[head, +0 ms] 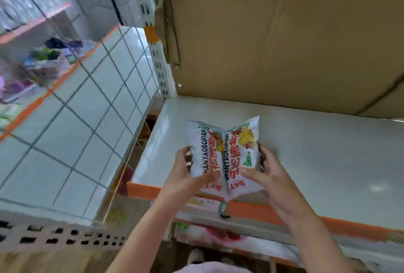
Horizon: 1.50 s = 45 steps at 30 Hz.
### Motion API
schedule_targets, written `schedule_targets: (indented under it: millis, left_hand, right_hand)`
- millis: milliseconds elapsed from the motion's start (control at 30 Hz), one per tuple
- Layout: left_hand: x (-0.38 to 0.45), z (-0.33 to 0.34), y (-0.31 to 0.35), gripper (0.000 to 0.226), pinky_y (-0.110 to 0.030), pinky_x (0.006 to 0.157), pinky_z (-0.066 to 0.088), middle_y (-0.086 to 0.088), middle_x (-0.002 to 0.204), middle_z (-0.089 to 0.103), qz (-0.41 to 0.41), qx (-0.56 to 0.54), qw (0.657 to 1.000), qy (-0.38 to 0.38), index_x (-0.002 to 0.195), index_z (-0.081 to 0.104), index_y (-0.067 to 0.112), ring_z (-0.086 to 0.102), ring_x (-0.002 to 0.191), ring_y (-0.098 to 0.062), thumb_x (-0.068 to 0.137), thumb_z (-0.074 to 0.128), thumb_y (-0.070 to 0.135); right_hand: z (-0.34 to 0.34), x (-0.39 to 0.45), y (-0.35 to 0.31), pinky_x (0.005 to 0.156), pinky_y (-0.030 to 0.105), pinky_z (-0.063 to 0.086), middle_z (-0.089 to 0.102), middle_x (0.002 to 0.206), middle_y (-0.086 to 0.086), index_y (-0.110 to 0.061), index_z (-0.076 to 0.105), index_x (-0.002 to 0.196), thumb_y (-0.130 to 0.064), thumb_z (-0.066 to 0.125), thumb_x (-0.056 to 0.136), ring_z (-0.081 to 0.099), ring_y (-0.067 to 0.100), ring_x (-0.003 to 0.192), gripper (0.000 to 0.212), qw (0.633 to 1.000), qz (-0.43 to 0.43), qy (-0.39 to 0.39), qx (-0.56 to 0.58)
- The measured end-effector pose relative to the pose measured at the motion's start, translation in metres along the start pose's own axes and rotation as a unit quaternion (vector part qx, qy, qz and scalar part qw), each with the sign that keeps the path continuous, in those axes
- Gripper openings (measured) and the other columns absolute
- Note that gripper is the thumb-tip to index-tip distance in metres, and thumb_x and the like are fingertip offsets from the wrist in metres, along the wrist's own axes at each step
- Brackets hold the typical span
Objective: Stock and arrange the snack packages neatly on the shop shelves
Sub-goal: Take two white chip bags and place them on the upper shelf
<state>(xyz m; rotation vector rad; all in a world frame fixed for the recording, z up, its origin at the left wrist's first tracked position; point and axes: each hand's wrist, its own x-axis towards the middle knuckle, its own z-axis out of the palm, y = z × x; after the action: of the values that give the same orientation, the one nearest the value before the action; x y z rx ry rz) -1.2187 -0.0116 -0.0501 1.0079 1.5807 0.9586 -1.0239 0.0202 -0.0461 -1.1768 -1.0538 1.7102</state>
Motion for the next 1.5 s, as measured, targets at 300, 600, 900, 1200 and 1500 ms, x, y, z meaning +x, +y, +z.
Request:
schedule_targets:
  millis: [300,600,900,1200,1500]
  left_hand:
    - [0.032,0.005,-0.032,0.058,0.003,0.079,0.038,-0.002,0.129,0.041,0.14,0.084,0.984,0.07,0.133,0.043,0.016,0.045,0.112,-0.001,0.082,0.07,0.019]
    - [0.029,0.016,-0.042,0.05,-0.042,0.103,0.042,0.006,0.149,0.028,0.215,0.236,0.944,0.078,0.143,0.033,0.018,0.044,0.128,-0.018,0.096,0.045,0.03]
    - [0.03,0.012,-0.039,0.02,-0.028,0.073,0.046,0.007,0.096,0.053,0.225,0.233,0.935,0.141,0.095,0.052,0.02,0.052,0.09,-0.013,0.085,0.065,0.03]
    - [0.029,0.017,-0.041,0.028,-0.03,0.056,0.045,0.006,0.081,0.054,0.225,0.241,0.929,0.17,0.079,0.047,0.021,0.052,0.072,-0.012,0.081,0.069,0.038]
    - [0.083,0.004,-0.012,0.025,-0.026,0.065,0.036,-0.002,0.103,0.053,0.161,0.276,0.936,0.149,0.098,0.049,0.016,0.05,0.087,-0.014,0.085,0.065,0.031]
  right_hand:
    - [-0.017,0.014,0.025,0.076,0.014,0.05,0.049,0.118,-0.008,-0.026,0.047,0.13,-0.024,0.065,0.085,0.057,0.006,0.099,0.049,0.925,-0.065,0.187,-0.324]
    - [-0.027,0.008,0.048,0.084,0.026,0.053,0.056,0.12,-0.011,-0.033,0.042,0.131,-0.042,0.056,0.086,0.057,0.004,0.106,0.048,0.909,-0.115,0.172,-0.362]
    - [-0.029,0.009,0.047,0.06,0.008,0.037,0.063,0.101,-0.01,-0.027,0.054,0.118,-0.03,0.051,0.093,0.055,-0.005,0.076,0.025,0.866,-0.168,0.168,-0.44]
    - [-0.031,0.009,0.047,0.045,0.003,0.035,0.036,0.057,-0.019,-0.017,0.055,0.102,-0.023,0.06,0.089,0.049,-0.016,0.055,0.015,0.882,-0.172,0.197,-0.392]
    - [-0.014,0.067,0.006,0.088,0.032,0.049,0.047,0.131,0.007,-0.019,0.047,0.129,-0.027,0.046,0.096,0.055,0.021,0.11,0.034,0.847,-0.112,0.092,-0.511]
